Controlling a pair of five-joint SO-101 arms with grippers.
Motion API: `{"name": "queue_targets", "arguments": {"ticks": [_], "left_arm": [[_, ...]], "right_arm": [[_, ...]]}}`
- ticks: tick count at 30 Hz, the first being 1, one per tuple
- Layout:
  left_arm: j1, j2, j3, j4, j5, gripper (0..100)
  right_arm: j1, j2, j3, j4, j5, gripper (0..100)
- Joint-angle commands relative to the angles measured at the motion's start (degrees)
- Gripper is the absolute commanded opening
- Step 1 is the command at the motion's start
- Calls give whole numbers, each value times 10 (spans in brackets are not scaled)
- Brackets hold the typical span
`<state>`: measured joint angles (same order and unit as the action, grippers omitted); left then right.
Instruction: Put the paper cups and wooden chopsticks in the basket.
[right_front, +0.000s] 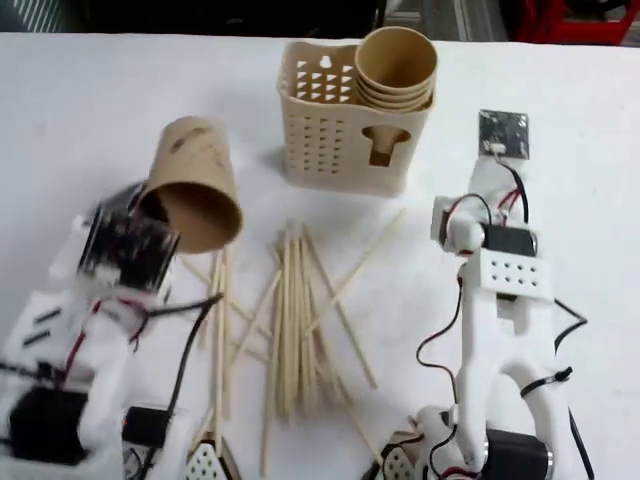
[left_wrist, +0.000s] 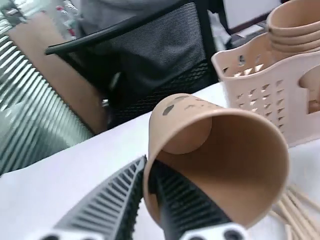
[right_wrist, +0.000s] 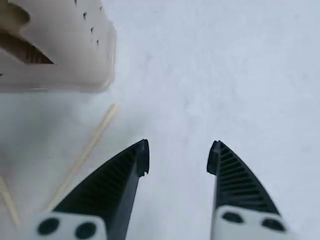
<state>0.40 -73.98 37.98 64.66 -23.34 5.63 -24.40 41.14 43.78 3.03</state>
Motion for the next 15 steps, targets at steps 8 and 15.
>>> {"name": "queue_targets", "arguments": {"ticks": [8,15], "left_arm": [[130,312,-339,36,81,22],[172,456,-484,33,87,22]], "right_arm": [[13,-17,32,-68,-7,200],[10,-17,33,-68,-6,200]]}}
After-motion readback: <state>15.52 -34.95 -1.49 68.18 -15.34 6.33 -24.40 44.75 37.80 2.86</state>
